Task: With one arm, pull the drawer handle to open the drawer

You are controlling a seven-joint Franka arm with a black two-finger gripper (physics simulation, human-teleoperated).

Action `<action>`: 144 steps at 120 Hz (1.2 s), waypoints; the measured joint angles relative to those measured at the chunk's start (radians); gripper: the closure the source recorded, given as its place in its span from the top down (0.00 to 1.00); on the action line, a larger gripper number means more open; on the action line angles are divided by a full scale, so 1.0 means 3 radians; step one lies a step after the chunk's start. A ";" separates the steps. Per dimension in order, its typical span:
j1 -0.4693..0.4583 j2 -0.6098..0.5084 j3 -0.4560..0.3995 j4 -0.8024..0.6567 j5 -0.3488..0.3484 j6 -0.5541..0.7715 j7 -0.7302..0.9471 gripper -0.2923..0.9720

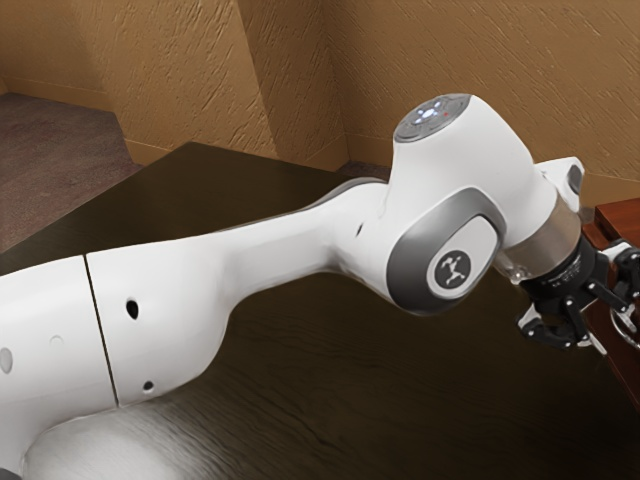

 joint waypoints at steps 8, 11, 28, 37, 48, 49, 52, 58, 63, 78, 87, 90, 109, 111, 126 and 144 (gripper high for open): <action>0.0002 -0.0017 0.0004 -0.0001 -0.0004 -0.0014 0.0002 0.28; 0.0002 -0.0022 0.0006 -0.0001 -0.0005 -0.0020 0.0002 0.26; -0.0003 -0.0034 0.0023 -0.0003 0.0000 -0.0056 0.0008 0.20; -0.0006 -0.0037 0.0028 -0.0008 0.0007 -0.0073 0.0007 0.19; -0.0005 -0.0084 0.0034 -0.0080 0.0017 -0.0089 0.0005 0.17; -0.0005 -0.0092 0.0035 -0.0090 0.0018 -0.0090 0.0005 0.17; -0.0002 -0.0120 0.0037 -0.0126 0.0019 -0.0092 0.0004 0.17; -0.0001 -0.0173 0.0041 -0.0206 0.0027 -0.0091 0.0003 0.17; 0.0002 -0.0208 0.0044 -0.0256 0.0034 -0.0089 0.0002 0.17; 0.0017 -0.0326 0.0051 -0.0415 0.0048 -0.0071 0.0001 0.16; 0.0026 -0.0430 0.0059 -0.0557 0.0051 -0.0037 0.0000 0.15; 0.0029 -0.0463 0.0061 -0.0602 0.0052 -0.0024 0.0000 0.15; 0.0047 -0.0635 0.0070 -0.0828 0.0046 0.0057 0.0006 0.15; 0.0050 -0.0649 0.0068 -0.0849 0.0045 0.0066 0.0007 0.15; 0.0069 -0.0771 0.0068 -0.1015 0.0038 0.0139 0.0016 0.15; 0.0059 -0.0901 0.0103 -0.1158 0.0019 0.0208 0.0035 0.16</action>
